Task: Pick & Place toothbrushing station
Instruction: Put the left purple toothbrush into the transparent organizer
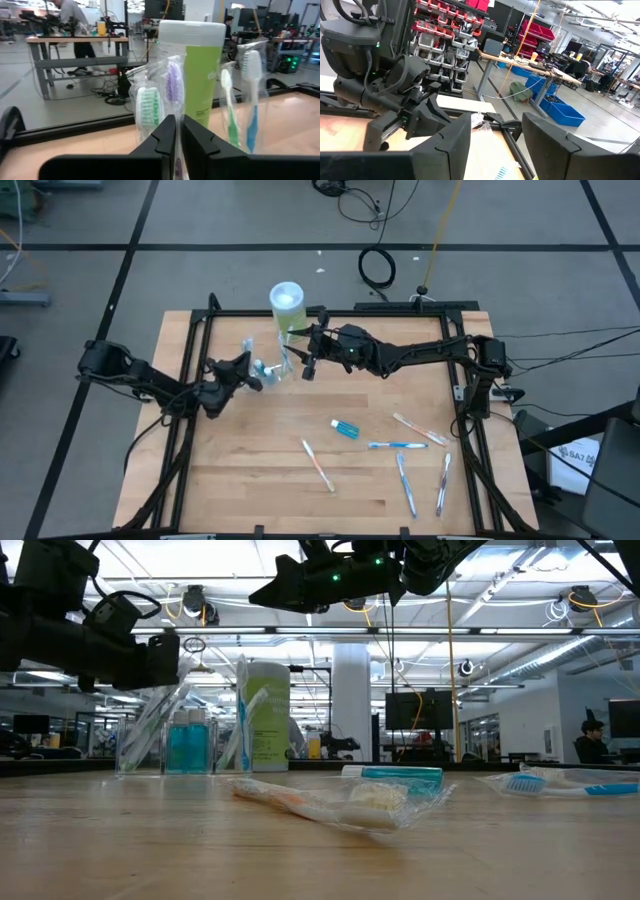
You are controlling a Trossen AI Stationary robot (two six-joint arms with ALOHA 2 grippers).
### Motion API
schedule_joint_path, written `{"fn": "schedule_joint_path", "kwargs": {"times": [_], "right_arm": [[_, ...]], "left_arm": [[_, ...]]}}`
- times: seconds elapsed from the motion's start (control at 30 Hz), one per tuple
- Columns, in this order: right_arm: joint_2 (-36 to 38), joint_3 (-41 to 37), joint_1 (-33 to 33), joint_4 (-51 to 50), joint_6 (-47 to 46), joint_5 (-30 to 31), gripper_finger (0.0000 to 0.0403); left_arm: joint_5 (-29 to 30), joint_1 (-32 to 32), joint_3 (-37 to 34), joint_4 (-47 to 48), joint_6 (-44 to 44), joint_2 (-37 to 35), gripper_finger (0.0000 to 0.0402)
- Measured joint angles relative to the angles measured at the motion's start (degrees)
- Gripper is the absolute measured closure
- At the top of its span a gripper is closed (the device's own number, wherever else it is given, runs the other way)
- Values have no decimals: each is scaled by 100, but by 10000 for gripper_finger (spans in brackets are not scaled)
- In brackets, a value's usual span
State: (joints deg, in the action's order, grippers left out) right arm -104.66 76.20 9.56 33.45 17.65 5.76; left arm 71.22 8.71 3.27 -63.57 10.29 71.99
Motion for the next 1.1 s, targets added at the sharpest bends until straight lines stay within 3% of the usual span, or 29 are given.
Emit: {"fn": "schedule_joint_path", "kwargs": {"times": [0.43,0.67,0.83,0.97,1.1], "right_arm": [[0,0,-15,-2,0,0,234],[-2,0,-15,-9,0,0,234],[-1,0,-16,-146,2,0,234],[0,-2,-17,-342,1,-2,234],[0,-2,-26,-429,-28,1,234]], "left_arm": [[169,283,0,-100,-63,-5,278],[488,464,119,-1097,-1338,-44,275],[540,585,405,-1322,-2306,-44,275],[513,510,572,-1304,-2374,-44,275],[76,314,787,-1279,-2552,-44,275]]}}
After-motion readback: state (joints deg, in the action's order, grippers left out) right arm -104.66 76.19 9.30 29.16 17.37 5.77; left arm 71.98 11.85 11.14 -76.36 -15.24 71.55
